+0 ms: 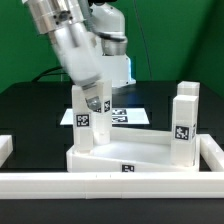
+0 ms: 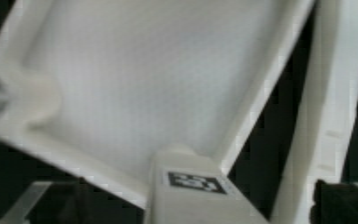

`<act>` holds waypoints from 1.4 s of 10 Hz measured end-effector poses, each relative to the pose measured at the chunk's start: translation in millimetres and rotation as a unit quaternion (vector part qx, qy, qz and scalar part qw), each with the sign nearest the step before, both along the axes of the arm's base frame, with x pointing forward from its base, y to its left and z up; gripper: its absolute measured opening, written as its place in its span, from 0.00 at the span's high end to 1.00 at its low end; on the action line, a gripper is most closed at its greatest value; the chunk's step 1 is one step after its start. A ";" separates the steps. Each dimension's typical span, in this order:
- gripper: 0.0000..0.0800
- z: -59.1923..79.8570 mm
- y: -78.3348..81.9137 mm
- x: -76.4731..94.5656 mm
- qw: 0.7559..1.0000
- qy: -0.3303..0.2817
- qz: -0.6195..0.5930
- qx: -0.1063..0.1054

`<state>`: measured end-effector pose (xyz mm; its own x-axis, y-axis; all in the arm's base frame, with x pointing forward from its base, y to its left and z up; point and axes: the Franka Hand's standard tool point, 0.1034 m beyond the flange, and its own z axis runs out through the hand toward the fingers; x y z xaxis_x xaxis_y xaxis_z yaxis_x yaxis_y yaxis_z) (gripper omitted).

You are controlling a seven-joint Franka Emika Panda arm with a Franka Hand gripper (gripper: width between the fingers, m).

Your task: Assemble desk

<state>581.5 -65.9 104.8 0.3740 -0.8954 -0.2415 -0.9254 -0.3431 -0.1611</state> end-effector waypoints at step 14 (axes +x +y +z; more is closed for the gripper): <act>0.63 11.7 -9.6 8.8 0.927 -0.065 0.362 -0.076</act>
Offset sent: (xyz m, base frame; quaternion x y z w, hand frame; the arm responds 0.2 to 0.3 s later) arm 0.0000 0.0000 0.0000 0.0000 0.0000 -0.1296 0.9916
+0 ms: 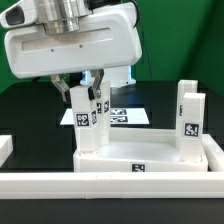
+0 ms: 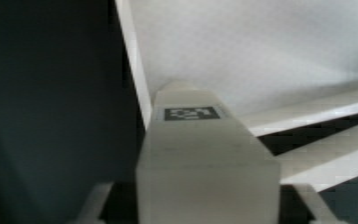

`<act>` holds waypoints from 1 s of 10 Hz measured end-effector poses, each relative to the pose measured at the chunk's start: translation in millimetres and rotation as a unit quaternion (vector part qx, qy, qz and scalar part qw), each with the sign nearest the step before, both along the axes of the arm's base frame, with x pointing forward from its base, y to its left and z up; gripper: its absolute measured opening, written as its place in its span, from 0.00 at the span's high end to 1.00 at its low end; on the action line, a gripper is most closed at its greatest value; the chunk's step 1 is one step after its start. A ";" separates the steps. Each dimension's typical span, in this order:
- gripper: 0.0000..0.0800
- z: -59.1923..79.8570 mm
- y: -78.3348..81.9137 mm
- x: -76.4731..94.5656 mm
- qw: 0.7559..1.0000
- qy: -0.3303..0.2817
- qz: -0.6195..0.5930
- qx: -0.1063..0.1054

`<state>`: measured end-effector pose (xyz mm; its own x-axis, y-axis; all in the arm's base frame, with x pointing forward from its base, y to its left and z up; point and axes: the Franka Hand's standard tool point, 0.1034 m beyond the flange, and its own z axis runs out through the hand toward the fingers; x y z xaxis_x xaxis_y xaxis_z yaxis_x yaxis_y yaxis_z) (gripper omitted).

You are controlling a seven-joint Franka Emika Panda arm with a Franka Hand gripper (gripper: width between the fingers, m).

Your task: Assemble desk

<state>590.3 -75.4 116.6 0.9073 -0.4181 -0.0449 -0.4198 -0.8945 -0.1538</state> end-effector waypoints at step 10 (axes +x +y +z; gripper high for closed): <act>0.54 -0.9 25.2 13.6 0.871 0.079 -0.480 0.069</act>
Offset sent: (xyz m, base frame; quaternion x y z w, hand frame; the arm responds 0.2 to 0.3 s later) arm 0.0111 0.0136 -0.0004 0.0202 -0.0491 0.5087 0.8593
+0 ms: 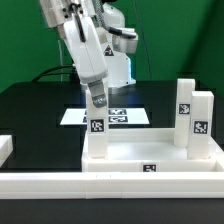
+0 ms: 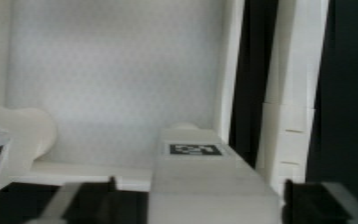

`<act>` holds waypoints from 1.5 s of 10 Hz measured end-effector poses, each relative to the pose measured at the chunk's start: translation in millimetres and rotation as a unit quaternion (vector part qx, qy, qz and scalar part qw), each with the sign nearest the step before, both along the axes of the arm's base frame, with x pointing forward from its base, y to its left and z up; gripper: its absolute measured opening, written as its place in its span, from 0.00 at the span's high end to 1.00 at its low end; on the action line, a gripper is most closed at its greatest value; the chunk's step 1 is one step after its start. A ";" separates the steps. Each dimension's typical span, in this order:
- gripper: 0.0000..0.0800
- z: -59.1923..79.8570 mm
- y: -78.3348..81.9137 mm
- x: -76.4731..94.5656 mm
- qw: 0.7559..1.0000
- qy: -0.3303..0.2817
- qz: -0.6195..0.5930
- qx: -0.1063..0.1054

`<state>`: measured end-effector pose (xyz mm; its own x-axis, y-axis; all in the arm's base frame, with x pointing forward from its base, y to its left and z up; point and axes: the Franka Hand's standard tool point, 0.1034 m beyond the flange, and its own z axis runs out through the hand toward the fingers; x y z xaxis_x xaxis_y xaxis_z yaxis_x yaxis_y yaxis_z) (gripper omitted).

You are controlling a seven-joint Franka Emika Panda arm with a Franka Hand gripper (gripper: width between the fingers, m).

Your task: Assemble desk

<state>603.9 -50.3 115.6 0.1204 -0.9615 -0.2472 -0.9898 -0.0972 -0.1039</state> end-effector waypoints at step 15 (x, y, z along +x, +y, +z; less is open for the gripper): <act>0.62 -3.4 -5.7 2.1 0.877 -0.091 0.466 -0.075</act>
Offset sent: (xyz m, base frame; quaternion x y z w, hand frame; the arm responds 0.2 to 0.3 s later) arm 0.0000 0.0000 0.0000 0.0000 0.0000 -0.1296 0.9916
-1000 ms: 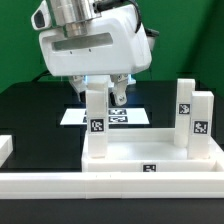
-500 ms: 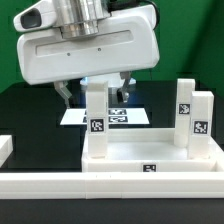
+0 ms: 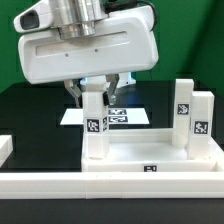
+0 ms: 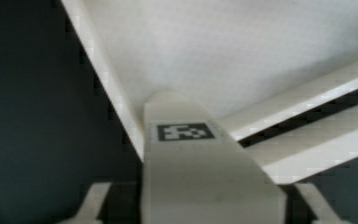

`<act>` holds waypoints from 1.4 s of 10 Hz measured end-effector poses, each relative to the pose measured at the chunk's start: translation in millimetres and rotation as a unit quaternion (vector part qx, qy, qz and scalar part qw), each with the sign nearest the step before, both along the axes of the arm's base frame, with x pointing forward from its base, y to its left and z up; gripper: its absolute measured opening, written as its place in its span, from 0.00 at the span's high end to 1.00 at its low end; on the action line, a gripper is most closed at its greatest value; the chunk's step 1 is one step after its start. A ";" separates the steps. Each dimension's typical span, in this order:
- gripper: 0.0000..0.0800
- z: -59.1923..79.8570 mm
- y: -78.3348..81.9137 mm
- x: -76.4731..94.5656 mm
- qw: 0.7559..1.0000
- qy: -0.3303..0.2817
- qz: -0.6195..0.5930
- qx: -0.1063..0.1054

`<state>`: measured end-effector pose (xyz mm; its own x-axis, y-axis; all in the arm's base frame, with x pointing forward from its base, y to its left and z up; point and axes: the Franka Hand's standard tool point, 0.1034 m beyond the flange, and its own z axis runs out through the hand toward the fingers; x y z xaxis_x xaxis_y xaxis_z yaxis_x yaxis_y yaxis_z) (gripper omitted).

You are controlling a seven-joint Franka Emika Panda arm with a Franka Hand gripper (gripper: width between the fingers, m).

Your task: Assemble desk

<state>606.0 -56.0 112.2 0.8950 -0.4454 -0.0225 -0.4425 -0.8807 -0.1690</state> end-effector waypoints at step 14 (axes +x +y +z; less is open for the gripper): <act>0.21 -1.3 13.6 14.6 0.996 -0.016 -0.084 0.015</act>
Offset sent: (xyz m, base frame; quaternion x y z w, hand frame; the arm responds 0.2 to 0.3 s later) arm 0.0157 0.0220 0.0023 0.0573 -0.0331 0.5413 0.8382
